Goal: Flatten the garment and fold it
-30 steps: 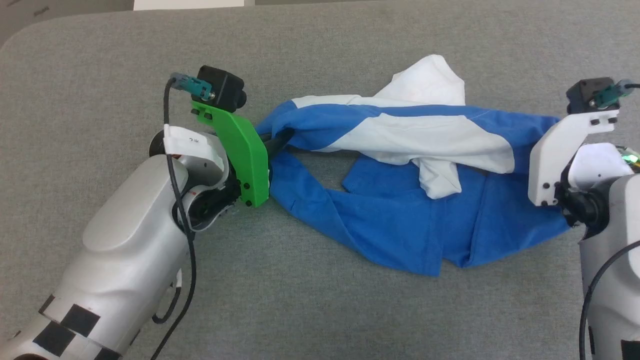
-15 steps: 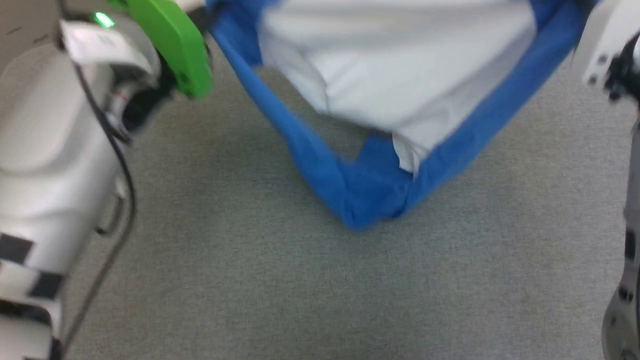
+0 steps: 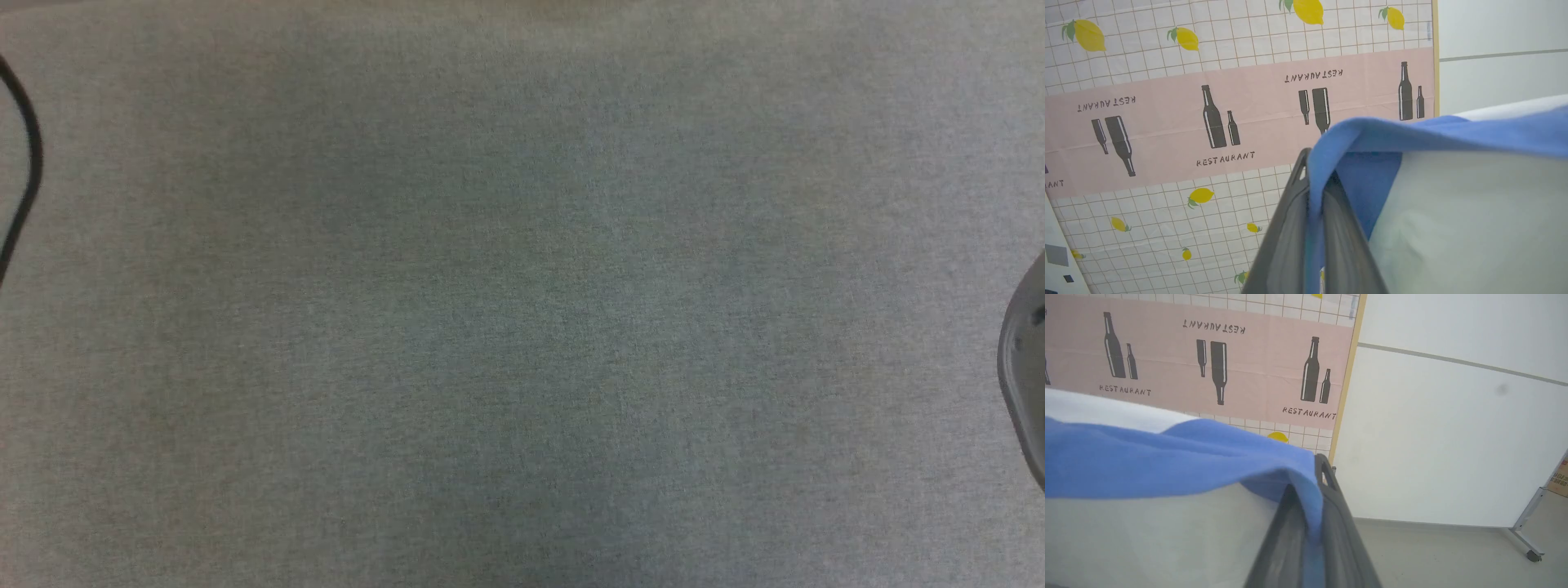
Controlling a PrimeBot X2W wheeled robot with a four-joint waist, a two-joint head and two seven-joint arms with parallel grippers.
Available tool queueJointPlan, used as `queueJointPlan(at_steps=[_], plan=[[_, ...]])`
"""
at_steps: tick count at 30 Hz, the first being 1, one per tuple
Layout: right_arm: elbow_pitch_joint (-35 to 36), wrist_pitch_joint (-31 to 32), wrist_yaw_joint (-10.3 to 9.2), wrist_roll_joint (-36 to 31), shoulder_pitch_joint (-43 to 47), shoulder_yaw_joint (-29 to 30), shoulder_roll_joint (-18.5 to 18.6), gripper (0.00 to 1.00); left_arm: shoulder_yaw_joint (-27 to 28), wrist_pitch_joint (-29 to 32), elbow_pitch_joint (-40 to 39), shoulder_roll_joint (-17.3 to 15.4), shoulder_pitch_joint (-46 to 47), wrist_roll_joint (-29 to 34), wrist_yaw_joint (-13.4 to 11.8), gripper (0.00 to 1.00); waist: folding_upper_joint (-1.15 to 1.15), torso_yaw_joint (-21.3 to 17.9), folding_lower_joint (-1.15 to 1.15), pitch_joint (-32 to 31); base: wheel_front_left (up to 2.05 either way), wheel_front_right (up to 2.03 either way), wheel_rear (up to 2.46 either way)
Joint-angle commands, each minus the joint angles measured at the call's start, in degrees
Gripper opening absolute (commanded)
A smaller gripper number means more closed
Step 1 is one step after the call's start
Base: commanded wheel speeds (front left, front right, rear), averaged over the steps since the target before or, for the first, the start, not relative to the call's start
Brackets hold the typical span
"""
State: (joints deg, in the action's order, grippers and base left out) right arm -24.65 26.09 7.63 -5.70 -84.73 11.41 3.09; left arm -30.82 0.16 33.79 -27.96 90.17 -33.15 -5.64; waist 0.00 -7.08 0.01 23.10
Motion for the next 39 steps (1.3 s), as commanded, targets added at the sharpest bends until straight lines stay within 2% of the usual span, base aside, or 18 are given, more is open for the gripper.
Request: queueJointPlan(at_steps=[1,4,10,15,20,23,30,35,39], plan=[[-1.0,-1.9,-0.14,-1.4,-1.4,1.5,0.5,0.0,1.2,-1.6,1.3,-0.7,1.6,0.4,-1.3,0.0,0.0,-0.7,-0.01,2.2,0.0,0.0,0.0],[-3.1,-4.3,-0.14,-2.6,-3.1,2.6,0.1,0.0,2.0,-4.2,2.8,-0.2,2.8,0.1,-1.3,0.0,0.0,-0.6,-0.01,3.8,0.0,0.0,0.0],[-7.3,-6.8,-0.14,-1.1,-2.7,3.1,-0.2,0.0,2.3,-7.6,5.9,0.6,1.2,-1.2,0.6,0.0,0.0,0.3,-0.01,6.8,0.0,0.0,0.0],[-10.2,-9.1,-0.14,1.3,2.6,1.0,-0.2,0.0,2.1,-10.6,9.3,2.1,-4.3,-3.2,2.8,0.0,0.0,1.8,-0.01,6.8,0.0,0.0,0.0],[-11.2,-11.6,-0.14,6.0,10.4,-2.3,1.1,0.0,2.0,-12.5,11.4,4.3,-11.9,-6.1,6.0,0.0,0.0,3.8,-0.01,3.3,0.0,0.0,0.0],[-10.7,-12.4,-0.14,10.9,17.3,-6.4,2.9,0.0,1.1,-13.2,12.2,5.1,-18.8,-7.3,8.2,0.0,0.0,4.9,-0.01,-0.5,0.0,0.0,0.0],[-4.6,-12.6,-0.14,22.2,38.1,-11.1,7.4,0.0,1.7,-14.4,10.2,7.2,-39.0,-12.8,10.4,0.0,0.0,6.4,-0.01,-10.2,0.0,0.0,0.0],[1.4,-11.3,-0.14,27.0,54.2,-10.4,9.6,0.0,0.1,-12.3,6.4,7.6,-54.9,-15.7,10.1,0.0,0.0,7.2,-0.01,-16.0,0.0,0.0,0.0],[6.3,-8.1,-0.14,28.1,67.0,-9.6,10.9,0.0,-0.8,-9.1,2.2,7.4,-66.2,-18.6,8.5,0.0,0.0,8.2,-0.01,-19.5,0.0,0.0,0.0]])
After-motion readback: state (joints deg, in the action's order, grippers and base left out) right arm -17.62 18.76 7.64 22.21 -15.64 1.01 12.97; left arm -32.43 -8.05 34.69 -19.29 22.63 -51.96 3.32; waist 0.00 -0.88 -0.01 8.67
